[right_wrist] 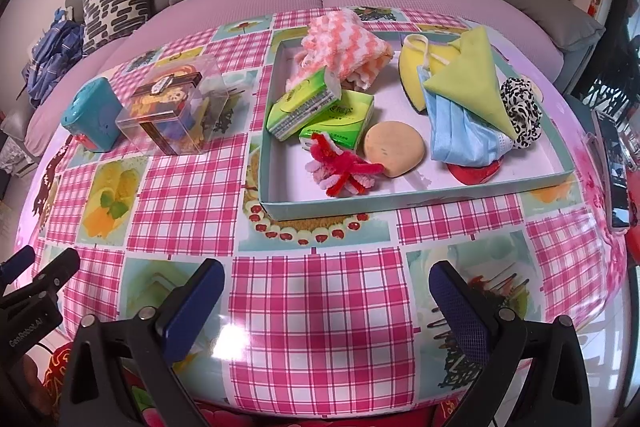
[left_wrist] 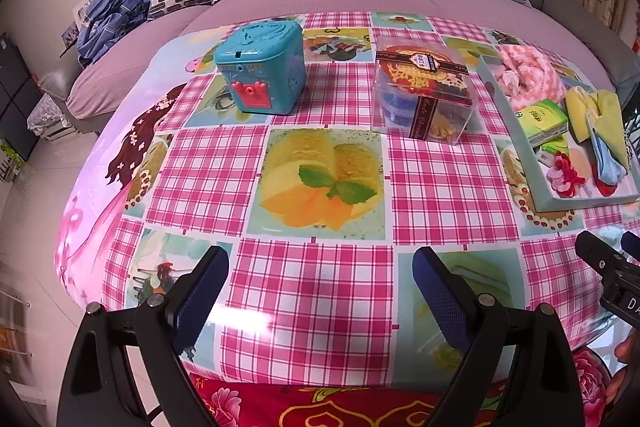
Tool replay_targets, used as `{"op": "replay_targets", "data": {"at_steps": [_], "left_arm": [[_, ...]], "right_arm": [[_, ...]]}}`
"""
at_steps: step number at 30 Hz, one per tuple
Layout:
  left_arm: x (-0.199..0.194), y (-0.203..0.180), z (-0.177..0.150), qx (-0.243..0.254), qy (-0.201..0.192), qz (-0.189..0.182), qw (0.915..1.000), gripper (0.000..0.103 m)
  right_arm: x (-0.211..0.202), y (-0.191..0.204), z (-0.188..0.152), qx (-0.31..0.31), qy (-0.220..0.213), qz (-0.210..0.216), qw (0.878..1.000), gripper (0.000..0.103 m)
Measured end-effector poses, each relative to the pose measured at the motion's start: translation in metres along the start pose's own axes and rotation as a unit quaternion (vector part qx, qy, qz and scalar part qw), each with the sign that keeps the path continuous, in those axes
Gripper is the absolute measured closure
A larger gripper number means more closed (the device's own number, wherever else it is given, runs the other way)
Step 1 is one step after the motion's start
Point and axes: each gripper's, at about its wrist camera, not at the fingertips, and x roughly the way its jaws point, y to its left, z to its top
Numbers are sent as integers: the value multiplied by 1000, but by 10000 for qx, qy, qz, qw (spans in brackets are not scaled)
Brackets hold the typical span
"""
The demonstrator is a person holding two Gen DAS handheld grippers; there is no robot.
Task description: Organize soft objects
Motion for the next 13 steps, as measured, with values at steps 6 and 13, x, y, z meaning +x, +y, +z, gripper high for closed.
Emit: {"op": "replay_targets", "data": {"at_steps": [6, 13], "left_arm": [[-1, 0, 0, 3, -19, 16, 10000, 10], [-3, 3, 0, -42, -96, 24, 9999, 10]], "right_arm": [[-2, 1, 0, -49, -40, -21, 10000, 0], [-3, 1, 0, -63, -56, -32, 10000, 0]]}}
